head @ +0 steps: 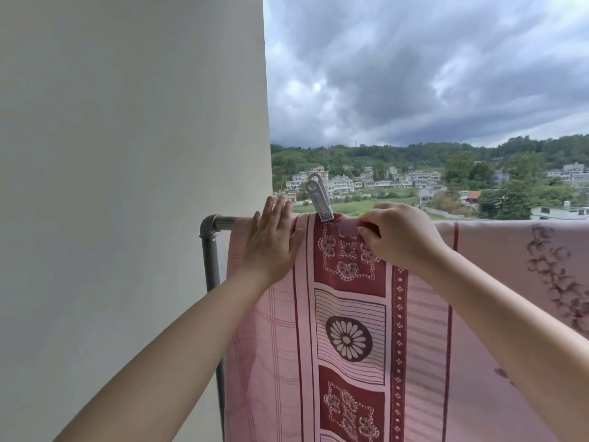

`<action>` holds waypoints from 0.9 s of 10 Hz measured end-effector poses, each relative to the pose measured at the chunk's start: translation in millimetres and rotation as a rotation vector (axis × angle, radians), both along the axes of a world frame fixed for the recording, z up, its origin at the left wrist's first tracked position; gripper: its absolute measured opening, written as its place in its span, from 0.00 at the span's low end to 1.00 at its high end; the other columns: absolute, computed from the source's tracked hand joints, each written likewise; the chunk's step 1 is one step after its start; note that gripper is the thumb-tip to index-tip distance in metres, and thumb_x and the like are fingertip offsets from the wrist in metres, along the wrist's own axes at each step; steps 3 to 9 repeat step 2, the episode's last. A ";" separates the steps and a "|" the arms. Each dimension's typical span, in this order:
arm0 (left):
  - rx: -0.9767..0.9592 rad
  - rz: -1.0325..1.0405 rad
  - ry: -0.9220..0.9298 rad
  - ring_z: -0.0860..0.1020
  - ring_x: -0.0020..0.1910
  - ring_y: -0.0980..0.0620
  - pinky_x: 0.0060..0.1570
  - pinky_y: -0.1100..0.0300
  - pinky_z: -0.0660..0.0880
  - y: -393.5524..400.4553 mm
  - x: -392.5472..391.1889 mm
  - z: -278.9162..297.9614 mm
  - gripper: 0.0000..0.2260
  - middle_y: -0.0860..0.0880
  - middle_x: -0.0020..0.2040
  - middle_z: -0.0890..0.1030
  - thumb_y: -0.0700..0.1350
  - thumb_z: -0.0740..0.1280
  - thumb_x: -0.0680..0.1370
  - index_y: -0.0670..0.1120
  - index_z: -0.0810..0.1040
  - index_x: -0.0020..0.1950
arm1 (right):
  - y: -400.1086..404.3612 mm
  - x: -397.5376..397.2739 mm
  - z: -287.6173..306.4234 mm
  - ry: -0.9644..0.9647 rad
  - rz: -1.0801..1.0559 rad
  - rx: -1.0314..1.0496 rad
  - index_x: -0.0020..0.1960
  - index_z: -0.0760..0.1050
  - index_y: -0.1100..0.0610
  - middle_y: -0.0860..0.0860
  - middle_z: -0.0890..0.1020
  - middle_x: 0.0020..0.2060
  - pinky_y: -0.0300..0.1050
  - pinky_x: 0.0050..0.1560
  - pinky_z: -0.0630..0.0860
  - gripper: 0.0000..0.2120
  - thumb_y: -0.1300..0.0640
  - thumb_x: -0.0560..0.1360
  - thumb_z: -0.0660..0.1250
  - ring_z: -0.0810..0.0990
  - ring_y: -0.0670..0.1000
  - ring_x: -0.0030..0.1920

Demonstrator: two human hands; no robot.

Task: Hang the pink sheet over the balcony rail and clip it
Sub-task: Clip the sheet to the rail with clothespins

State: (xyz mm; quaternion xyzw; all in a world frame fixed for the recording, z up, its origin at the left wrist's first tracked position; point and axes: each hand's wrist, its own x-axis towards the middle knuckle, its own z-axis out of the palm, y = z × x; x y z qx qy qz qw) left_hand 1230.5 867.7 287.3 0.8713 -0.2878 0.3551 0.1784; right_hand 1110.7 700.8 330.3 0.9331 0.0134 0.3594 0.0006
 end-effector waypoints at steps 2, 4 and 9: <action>-0.175 -0.083 -0.090 0.39 0.71 0.51 0.71 0.53 0.40 -14.6 11.0 -21.6 0.39 0.42 0.76 0.50 0.63 0.31 0.71 0.39 0.49 0.74 | 2.5 -2.7 -2.9 -0.072 0.003 0.078 0.58 0.76 0.59 0.55 0.80 0.56 0.44 0.48 0.77 0.16 0.52 0.76 0.58 0.80 0.53 0.50; -0.175 -0.083 -0.090 0.39 0.71 0.51 0.71 0.53 0.40 -14.6 11.0 -21.6 0.39 0.42 0.76 0.50 0.63 0.31 0.71 0.39 0.49 0.74 | 2.5 -2.7 -2.9 -0.072 0.003 0.078 0.58 0.76 0.59 0.55 0.80 0.56 0.44 0.48 0.77 0.16 0.52 0.76 0.58 0.80 0.53 0.50; -0.175 -0.083 -0.090 0.39 0.71 0.51 0.71 0.53 0.40 -14.6 11.0 -21.6 0.39 0.42 0.76 0.50 0.63 0.31 0.71 0.39 0.49 0.74 | 2.5 -2.7 -2.9 -0.072 0.003 0.078 0.58 0.76 0.59 0.55 0.80 0.56 0.44 0.48 0.77 0.16 0.52 0.76 0.58 0.80 0.53 0.50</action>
